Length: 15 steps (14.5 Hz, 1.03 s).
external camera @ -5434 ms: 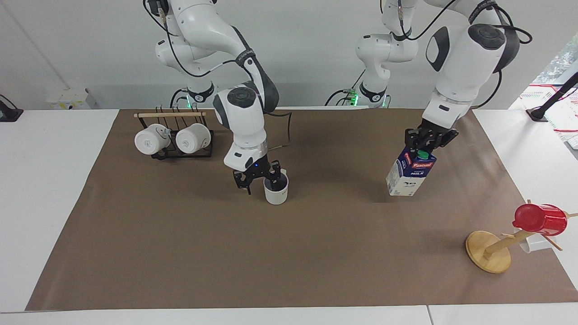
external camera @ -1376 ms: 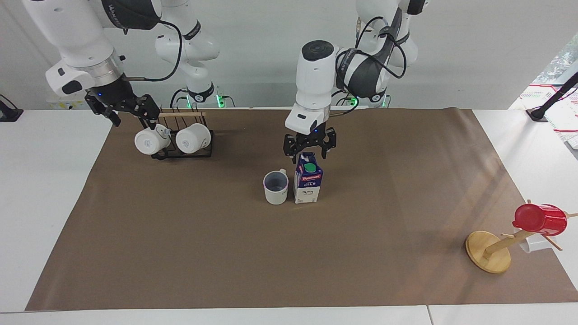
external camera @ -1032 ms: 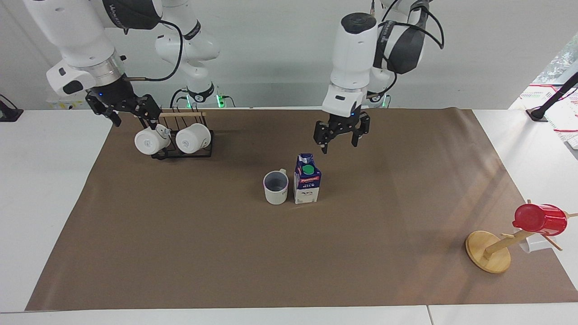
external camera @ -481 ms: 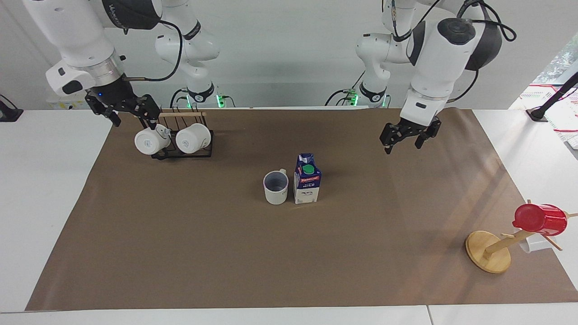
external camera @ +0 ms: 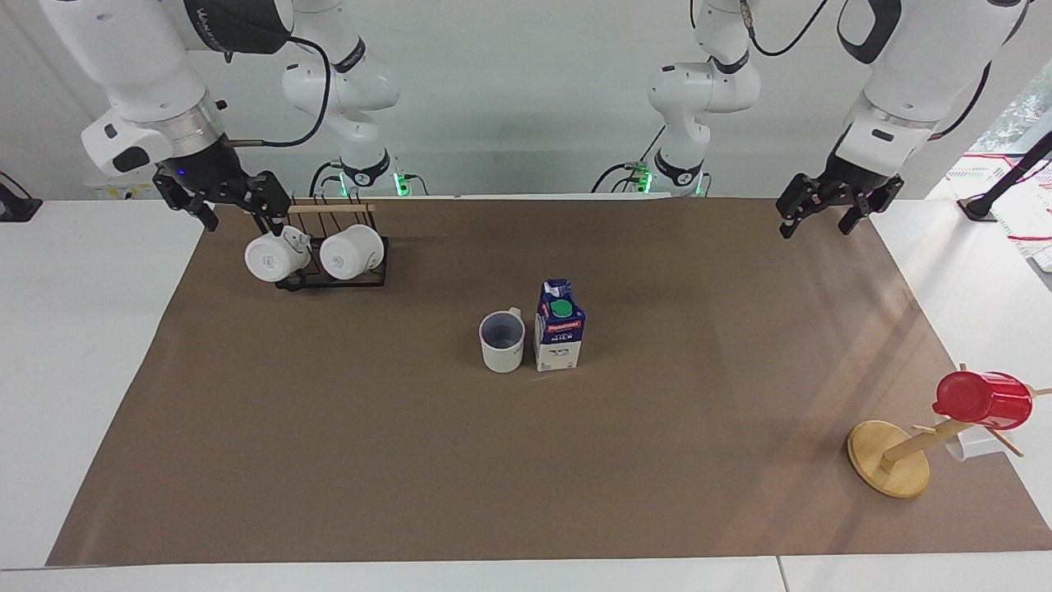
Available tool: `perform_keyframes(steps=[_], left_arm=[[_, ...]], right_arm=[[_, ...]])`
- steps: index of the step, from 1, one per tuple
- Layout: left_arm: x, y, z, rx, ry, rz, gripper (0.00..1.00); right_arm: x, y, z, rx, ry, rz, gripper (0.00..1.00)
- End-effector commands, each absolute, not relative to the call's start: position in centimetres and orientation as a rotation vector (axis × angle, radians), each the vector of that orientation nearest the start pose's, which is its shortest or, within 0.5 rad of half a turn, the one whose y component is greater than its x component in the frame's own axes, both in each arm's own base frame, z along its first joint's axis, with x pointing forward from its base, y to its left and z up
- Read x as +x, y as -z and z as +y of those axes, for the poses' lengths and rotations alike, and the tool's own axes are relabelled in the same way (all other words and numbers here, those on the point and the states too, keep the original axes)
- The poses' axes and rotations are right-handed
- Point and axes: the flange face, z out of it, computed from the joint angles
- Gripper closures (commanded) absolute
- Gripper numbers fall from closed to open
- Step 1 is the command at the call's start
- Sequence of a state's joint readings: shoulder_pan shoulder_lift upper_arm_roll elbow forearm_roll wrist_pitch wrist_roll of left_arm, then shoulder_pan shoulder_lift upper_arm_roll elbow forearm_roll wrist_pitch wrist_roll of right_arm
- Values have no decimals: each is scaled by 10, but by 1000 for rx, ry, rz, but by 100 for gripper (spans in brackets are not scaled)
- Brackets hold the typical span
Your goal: Place cup and milk on table
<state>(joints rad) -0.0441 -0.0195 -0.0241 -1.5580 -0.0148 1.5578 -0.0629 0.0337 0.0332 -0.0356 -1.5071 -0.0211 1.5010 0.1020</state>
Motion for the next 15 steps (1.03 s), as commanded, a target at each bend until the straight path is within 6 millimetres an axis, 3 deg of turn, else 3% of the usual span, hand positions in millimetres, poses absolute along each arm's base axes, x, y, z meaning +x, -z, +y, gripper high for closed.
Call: perform_keyframes(steps=[1,3,7,11,15], left_arm=[[558,-647,-30,-3179,-15,31,0],[560,-644,-12,-3188,-55,-3,0],[547,-640,-12,-3190,-69,23,0],[553,-641,-20,-3192,6,28,0],[547,-637,-21,-3191,-31,23,0]], right_arm=[[555,-630,-2,-3156,-57,125,0],[554,-630,-4,-3156,-57,127,0],[555,-630,-3,-3160,-52,101,0],[555,-629,-5,-3160,-55,93,0],[553,-630,-2,-3160,-62,86,0]])
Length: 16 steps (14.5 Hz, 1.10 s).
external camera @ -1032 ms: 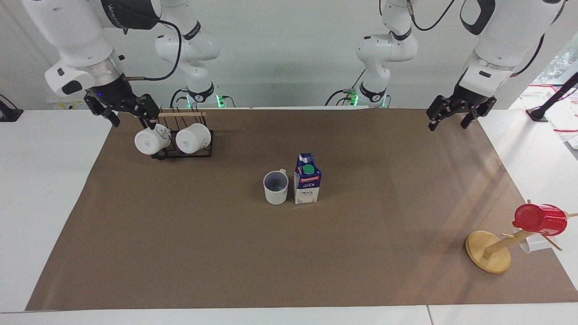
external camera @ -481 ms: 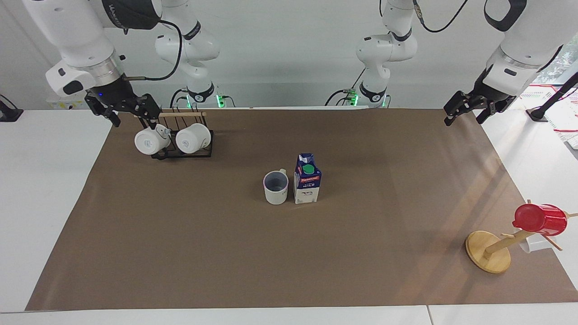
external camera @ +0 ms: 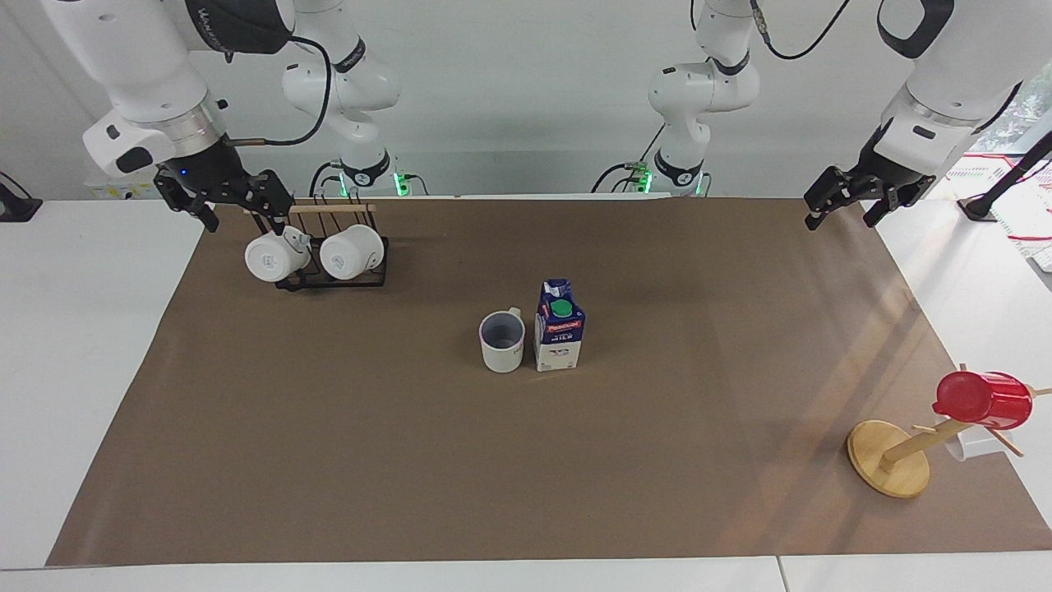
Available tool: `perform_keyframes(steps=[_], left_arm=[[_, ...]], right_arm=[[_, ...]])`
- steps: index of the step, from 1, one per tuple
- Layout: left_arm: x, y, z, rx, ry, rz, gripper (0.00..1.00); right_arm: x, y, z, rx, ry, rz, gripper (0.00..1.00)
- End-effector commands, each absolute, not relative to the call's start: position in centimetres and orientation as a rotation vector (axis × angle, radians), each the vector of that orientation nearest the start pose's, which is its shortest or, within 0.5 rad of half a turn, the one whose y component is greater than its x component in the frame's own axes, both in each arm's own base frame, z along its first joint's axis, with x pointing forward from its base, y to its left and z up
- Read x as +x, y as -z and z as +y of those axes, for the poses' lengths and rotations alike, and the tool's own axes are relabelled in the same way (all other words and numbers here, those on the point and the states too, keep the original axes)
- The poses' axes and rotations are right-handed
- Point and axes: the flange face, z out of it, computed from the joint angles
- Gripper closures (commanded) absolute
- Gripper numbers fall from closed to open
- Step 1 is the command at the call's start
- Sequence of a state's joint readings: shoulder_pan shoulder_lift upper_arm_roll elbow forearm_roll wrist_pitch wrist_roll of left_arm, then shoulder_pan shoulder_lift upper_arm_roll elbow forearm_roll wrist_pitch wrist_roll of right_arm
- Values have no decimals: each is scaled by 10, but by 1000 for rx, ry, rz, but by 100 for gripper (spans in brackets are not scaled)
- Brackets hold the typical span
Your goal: Place cup and milk on table
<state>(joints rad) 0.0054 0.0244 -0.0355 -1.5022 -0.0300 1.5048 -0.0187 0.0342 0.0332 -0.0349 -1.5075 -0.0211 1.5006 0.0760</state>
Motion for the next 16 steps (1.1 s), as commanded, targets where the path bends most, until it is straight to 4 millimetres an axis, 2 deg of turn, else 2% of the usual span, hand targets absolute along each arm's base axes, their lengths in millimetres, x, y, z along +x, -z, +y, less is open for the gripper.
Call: perform_keyframes(steps=[1,16], left_arm=[[544,-640,-21,-3191,-24,23,0],[541,-647,-14,-3148,17,37,0]], right_arm=[[554,-630,-3,-3160,-55,89,0],[553,-627,-5,-3159,-62,93,0]])
